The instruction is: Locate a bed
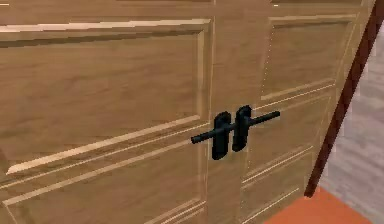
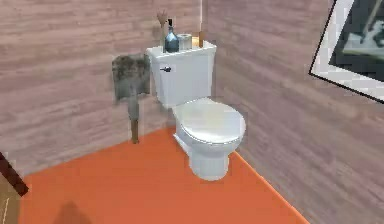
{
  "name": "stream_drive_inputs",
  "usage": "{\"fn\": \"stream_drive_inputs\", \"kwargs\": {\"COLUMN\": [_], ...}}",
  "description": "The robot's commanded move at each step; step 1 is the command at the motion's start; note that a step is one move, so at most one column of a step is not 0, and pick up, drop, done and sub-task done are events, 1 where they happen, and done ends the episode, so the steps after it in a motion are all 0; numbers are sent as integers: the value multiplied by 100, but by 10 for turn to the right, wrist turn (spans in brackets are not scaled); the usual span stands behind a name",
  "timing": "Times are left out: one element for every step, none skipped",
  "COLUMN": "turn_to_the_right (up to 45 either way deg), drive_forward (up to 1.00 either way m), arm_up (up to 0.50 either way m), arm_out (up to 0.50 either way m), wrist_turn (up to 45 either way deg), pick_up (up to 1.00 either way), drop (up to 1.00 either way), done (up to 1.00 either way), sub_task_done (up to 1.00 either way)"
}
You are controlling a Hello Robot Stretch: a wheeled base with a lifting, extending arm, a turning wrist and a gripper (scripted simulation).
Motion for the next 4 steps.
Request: {"fn": "stream_drive_inputs", "kwargs": {"turn_to_the_right": [-450,-450,-270,0], "drive_forward": [0,0,0,100], "arm_up": [0,0,0,0], "arm_out": [0,0,0,0], "wrist_turn": [0,0,0,0], "pick_up": [0,0,0,0], "drop": [0,0,0,0], "done": [0,0,0,0], "sub_task_done": [0,0,0,0]}}
